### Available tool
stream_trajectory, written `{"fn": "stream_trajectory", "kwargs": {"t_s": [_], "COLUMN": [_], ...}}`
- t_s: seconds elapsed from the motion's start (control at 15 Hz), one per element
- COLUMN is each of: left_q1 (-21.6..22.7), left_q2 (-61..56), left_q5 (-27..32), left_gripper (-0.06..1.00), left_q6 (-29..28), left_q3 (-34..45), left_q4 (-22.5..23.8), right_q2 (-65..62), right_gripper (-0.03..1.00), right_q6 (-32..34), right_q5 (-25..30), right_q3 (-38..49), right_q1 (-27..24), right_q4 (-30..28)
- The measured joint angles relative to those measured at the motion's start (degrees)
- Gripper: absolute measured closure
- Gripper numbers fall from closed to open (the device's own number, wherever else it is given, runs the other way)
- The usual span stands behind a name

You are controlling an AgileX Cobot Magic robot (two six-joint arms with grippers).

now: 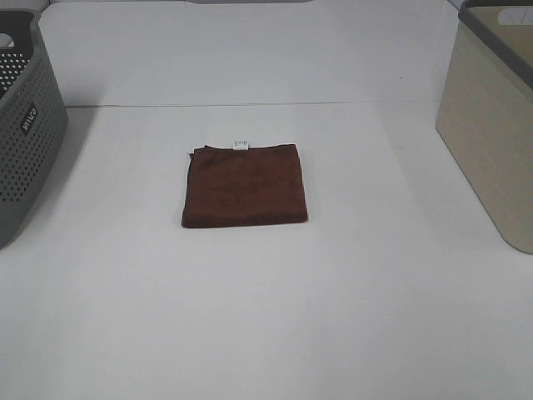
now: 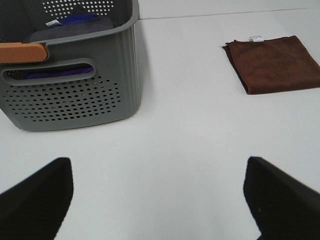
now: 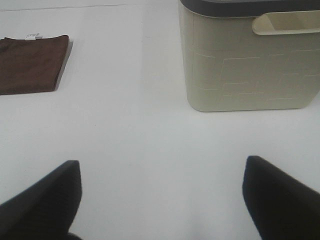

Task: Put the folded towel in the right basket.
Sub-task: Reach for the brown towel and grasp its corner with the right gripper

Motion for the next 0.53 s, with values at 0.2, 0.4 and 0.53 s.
{"fn": "stream_trajectory", "kwargs": {"t_s": [0.2, 0.4, 0.53], "left_q1": [0.0, 0.0, 0.0], "left_q2": [0.0, 0.0, 0.0], "left_q5": [0.0, 0.0, 0.0], "left_gripper": [0.07, 0.07, 0.07], "left_q6": [0.0, 0.0, 0.0], "left_q3": [0.0, 0.0, 0.0], "left_q4": [0.0, 0.0, 0.0], "right_q2": [0.0, 0.0, 0.0], "right_gripper": [0.15, 0.15, 0.15], "right_q6": [0.0, 0.0, 0.0], "right_q5": [0.0, 0.0, 0.0], "right_q3": [0.0, 0.0, 0.0], "right_q1": [0.0, 0.0, 0.0], "right_q4": [0.0, 0.0, 0.0]}}
